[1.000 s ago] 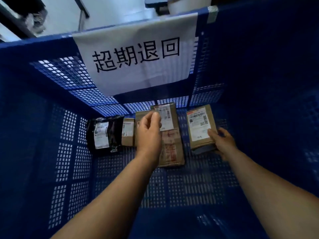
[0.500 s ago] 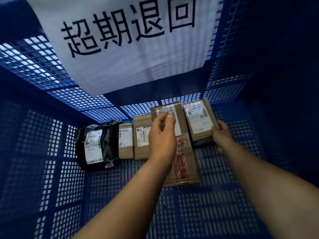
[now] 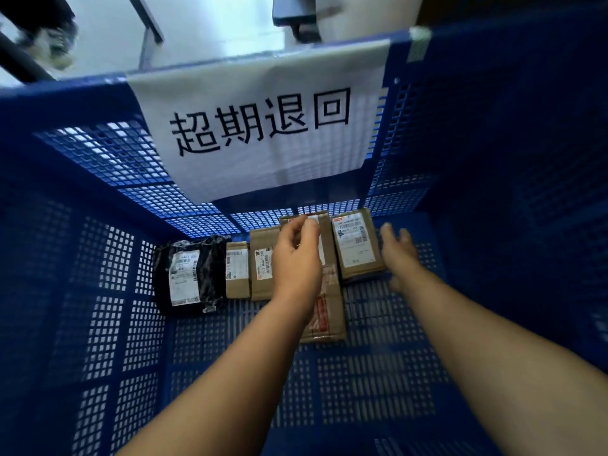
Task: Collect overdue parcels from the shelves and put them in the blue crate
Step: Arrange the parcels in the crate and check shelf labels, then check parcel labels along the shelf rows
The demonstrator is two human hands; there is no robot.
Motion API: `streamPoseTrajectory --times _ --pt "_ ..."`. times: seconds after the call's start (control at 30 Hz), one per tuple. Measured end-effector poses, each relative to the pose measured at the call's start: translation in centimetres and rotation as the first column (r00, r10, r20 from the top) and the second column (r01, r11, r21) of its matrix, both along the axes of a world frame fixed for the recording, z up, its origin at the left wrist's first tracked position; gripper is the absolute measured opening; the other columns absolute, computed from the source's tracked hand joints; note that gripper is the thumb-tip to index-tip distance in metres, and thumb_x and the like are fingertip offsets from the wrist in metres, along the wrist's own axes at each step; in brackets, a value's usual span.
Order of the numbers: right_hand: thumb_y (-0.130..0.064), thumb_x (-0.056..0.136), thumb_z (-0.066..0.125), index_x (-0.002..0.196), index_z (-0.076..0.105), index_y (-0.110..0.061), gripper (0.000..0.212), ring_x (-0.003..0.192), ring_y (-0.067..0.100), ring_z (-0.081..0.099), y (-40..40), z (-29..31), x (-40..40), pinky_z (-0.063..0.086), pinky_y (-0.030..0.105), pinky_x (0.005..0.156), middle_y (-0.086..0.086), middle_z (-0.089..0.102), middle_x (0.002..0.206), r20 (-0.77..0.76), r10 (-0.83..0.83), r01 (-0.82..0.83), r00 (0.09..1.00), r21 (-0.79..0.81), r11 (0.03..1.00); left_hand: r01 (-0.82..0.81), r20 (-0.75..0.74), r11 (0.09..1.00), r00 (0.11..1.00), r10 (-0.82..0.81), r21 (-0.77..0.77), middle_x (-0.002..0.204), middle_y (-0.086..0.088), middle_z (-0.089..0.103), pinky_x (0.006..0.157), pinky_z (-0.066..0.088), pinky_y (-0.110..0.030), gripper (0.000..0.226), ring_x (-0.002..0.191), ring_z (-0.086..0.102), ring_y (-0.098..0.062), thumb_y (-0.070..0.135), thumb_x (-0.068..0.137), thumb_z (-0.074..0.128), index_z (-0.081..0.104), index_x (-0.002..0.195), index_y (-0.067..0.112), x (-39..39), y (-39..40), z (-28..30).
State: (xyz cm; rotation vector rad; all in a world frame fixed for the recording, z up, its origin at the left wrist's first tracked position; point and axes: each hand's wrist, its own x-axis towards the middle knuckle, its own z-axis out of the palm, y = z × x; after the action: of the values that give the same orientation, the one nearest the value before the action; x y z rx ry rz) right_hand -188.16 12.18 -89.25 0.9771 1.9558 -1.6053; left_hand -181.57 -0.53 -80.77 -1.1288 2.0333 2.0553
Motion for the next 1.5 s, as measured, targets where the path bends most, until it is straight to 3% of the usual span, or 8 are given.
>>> streamPoseTrajectory --times 0.13,0.27,0.47,0.67,0.9,1.07,1.27,1.5 --pt "-0.047 0.103 0.033 0.152 0.027 -0.016 0.059 0.104 0.019 0.056 -0.4 9.3 1.4 0.043 0.028 0.060 0.007 0.049 0.138 -0.049 0.017 -0.018 0.999 -0.014 1.000 -0.052 -0.033 0.999 0.998 0.053 0.015 0.123 0.003 0.061 0.102 0.047 -0.043 0.035 0.114 0.057 -0.015 0.038 0.098 0.047 0.054 0.128 0.022 1.4 0.1 7.1" --pt "-0.050 0.100 0.037 0.143 0.043 -0.013 0.057 0.126 0.026 0.050 -1.5 17.8 3.6 0.042 0.041 0.105 0.007 0.049 0.142 -0.119 0.071 -0.077 0.990 -0.047 0.996 -0.139 -0.047 0.990 0.989 0.139 -0.004 0.117 0.006 0.062 0.098 0.047 -0.036 0.027 0.111 0.058 -0.013 0.036 0.099 0.046 0.054 0.121 0.024 3.5 -0.2 14.8" --pt "-0.055 0.098 0.039 0.144 0.044 -0.018 0.059 0.128 0.021 0.049 -4.1 30.0 7.4 0.039 0.043 0.109 0.001 0.051 0.142 -0.243 0.195 -0.228 0.950 -0.118 0.966 -0.287 -0.109 0.958 0.952 0.286 0.006 0.104 0.010 0.061 0.094 0.048 -0.035 0.031 0.103 0.059 -0.013 0.036 0.099 0.045 0.056 0.122 0.018 7.4 -1.0 25.6" --pt "-0.053 0.099 0.037 0.143 0.044 -0.016 0.058 0.130 0.020 0.046 -7.9 39.4 13.0 0.036 0.036 0.109 -0.002 0.050 0.139 -0.349 0.372 -0.438 0.860 -0.131 0.890 -0.430 -0.168 0.903 0.890 0.423 -0.002 0.103 0.010 0.062 0.091 0.047 -0.031 0.016 0.102 0.059 -0.010 0.038 0.099 0.044 0.055 0.107 0.030 14.2 -2.7 34.2" --pt "-0.046 0.102 0.035 0.143 0.043 -0.013 0.054 0.127 0.018 0.047 -14.4 48.2 23.4 0.034 0.025 0.095 0.002 0.051 0.140 -0.427 0.536 -0.656 0.728 -0.209 0.725 -0.649 -0.252 0.761 0.737 0.627 -0.007 0.106 0.012 0.062 0.088 0.046 -0.028 0.023 0.103 0.060 -0.007 0.039 0.099 0.044 0.058 0.111 0.027 25.5 -7.0 41.2" --pt "-0.048 0.101 0.037 0.123 0.055 -0.003 0.054 0.112 0.031 0.056 -17.7 52.8 33.4 0.041 0.042 0.099 0.021 0.056 0.129 -0.421 0.660 -0.775 0.622 -0.213 0.595 -0.775 -0.308 0.631 0.605 0.734 -0.019 0.107 0.010 0.063 0.091 0.046 -0.029 0.012 0.102 0.060 -0.008 0.035 0.099 0.044 0.056 0.097 0.034 36.0 -9.4 45.5" --pt "-0.050 0.100 0.037 0.111 0.060 -0.008 0.049 0.115 0.024 0.056 -20.2 56.2 49.6 0.040 0.034 0.091 0.015 0.058 0.126 -0.446 0.777 -0.896 0.444 -0.216 0.387 -0.883 -0.342 0.468 0.452 0.824 -0.040 0.106 0.011 0.062 0.092 0.045 -0.032 0.016 0.105 0.059 -0.010 0.035 0.099 0.042 0.057 0.102 0.033 52.8 -10.5 48.1" --pt "-0.054 0.099 0.036 0.139 0.050 -0.019 0.055 0.126 0.016 0.050 -21.4 58.6 70.1 0.032 0.028 0.097 -0.002 0.054 0.139 -0.463 0.850 -0.951 0.251 -0.282 0.127 -0.978 -0.393 0.206 0.202 0.897 -0.032 0.097 0.009 0.062 0.091 0.043 -0.034 0.016 0.099 0.060 -0.012 0.029 0.098 0.045 0.055 0.086 0.031 73.4 -8.7 50.9"
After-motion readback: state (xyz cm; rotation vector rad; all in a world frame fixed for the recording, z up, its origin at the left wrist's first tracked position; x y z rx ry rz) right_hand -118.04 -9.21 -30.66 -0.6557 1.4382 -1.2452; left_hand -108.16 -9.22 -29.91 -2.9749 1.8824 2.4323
